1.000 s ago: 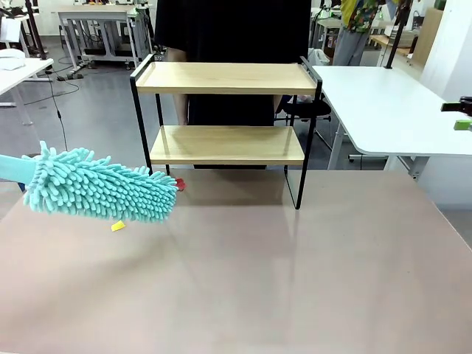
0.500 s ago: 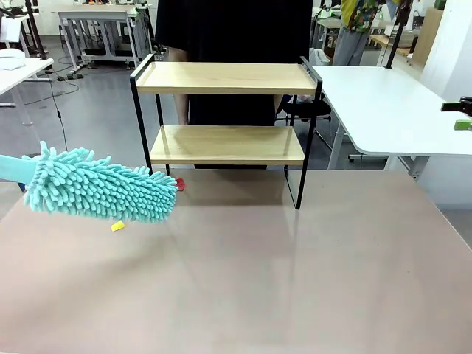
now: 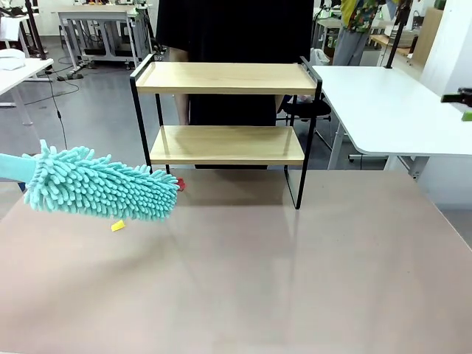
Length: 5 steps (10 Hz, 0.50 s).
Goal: Clean the shelf.
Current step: Hand the Duster back to the human.
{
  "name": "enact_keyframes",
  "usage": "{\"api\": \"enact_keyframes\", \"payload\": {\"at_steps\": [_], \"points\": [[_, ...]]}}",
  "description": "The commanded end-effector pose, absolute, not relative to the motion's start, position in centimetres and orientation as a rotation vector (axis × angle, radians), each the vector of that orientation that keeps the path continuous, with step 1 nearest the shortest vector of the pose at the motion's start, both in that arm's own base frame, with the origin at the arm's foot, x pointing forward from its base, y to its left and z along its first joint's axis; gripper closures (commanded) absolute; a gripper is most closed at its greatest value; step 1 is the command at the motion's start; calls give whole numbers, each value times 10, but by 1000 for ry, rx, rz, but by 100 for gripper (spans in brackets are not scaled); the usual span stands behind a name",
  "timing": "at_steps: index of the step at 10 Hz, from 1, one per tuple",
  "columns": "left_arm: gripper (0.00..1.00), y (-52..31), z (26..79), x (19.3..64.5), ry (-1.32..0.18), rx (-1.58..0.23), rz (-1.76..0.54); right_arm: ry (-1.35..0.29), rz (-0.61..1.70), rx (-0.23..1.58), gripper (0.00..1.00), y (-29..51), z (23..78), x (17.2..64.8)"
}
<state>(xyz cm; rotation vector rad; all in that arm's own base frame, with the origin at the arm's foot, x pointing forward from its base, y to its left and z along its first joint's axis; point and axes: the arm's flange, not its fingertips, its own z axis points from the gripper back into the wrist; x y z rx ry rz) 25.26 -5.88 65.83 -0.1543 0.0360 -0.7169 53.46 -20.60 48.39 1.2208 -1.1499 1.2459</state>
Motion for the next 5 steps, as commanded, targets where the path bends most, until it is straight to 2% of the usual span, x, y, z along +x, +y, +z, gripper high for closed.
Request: {"api": "enact_keyframes", "payload": {"at_steps": [1, 3, 5], "points": [[87, -61, 655, 262, -37, -276, -852, -1028, 1285, 1331, 0, -160, 540, 514], [87, -72, 649, 268, -139, -393, -953, -972, 1207, 1323, 0, -106, 544, 482], [87, -91, 636, 274, -248, -465, -1010, -1013, 1157, 1169, 0, -62, 528, 454]]}}
